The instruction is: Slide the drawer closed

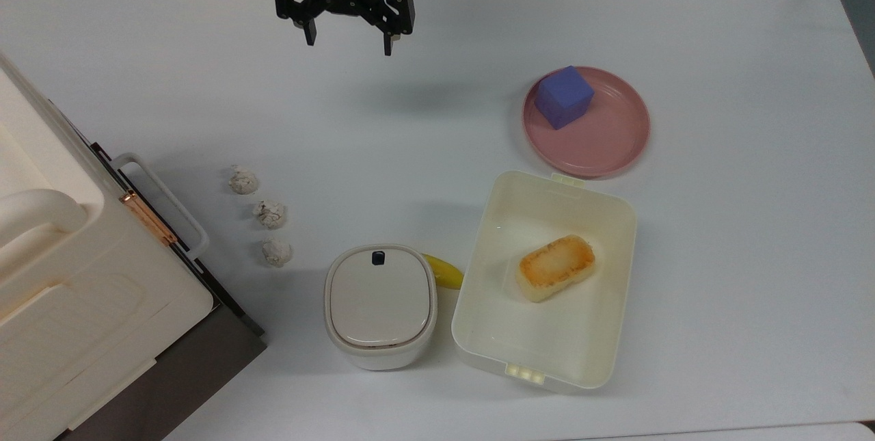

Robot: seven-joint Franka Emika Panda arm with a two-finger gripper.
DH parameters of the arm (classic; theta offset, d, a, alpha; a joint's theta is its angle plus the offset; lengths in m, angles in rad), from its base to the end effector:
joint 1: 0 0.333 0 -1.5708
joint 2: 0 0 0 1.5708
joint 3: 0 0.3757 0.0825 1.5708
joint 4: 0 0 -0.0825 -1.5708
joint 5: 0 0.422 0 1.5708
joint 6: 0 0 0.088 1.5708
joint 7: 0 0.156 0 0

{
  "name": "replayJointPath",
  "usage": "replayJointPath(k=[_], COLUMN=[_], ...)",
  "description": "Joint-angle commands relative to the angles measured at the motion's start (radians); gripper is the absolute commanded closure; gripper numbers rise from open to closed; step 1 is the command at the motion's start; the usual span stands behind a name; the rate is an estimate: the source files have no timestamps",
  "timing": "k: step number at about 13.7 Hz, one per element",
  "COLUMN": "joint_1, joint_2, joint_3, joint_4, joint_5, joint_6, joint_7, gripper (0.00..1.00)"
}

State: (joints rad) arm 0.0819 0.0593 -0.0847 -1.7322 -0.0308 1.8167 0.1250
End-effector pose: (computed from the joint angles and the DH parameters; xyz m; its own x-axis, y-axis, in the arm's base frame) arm 0.6263 -0.0046 0.5377 0.9924 -0.1197 0.0294 -0.1206 -0.9922 0.0316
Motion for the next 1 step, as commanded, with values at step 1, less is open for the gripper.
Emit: replayJointPath(k=[1], joint_1=[-0.013], joint_2=[-0.022], joint_3=[0.017], joint_4=[-0.020], joint_5=[-0.017], joint_6=[-0.019], joint_7=[-0.018], gripper=[0.00])
